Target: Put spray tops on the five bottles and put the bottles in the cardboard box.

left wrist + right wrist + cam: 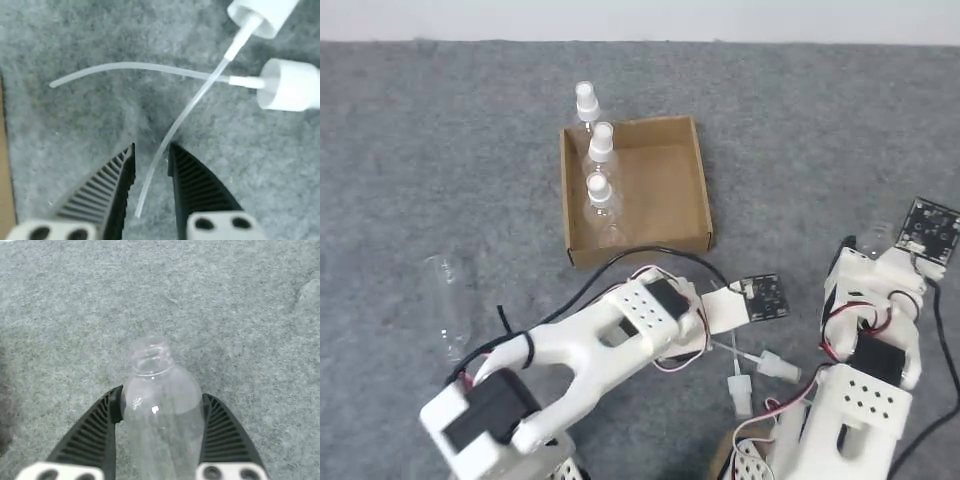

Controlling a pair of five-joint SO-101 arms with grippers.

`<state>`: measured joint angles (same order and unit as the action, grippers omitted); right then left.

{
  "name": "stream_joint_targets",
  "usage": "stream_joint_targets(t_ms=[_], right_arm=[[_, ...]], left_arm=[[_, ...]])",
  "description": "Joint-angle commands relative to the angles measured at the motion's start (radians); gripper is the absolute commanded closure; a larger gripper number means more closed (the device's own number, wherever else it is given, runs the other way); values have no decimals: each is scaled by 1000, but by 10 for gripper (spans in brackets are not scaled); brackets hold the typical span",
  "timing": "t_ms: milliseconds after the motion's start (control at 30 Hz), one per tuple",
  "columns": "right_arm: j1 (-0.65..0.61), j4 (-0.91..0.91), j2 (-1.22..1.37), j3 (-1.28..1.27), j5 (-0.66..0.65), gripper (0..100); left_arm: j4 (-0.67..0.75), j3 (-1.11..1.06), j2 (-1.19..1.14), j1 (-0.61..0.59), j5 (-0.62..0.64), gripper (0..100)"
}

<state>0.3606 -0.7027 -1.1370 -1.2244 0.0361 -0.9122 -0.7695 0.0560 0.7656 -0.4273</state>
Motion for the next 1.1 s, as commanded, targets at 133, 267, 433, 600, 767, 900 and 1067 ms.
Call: stream_joint_targets(t_ms=[133, 267, 433, 600, 767, 900, 1067], right_arm=[[15, 25, -36, 15, 9, 936], [15, 25, -36, 15, 9, 936], [15, 25, -36, 15, 9, 936], [15, 25, -36, 15, 9, 936], [15, 25, -36, 15, 9, 936], [15, 25, -36, 15, 9, 936], [15, 25, -36, 15, 9, 936]], left_arm=[[-21, 70, -28, -5, -17, 987], [-84, 71, -28, -5, -18, 987], [-169, 74, -28, -5, -18, 987], [-259, 74, -28, -6, -20, 988], [-353, 76, -28, -64, -20, 988], [-393, 73, -28, -100, -21, 988], [-474, 70, -28, -98, -20, 988]])
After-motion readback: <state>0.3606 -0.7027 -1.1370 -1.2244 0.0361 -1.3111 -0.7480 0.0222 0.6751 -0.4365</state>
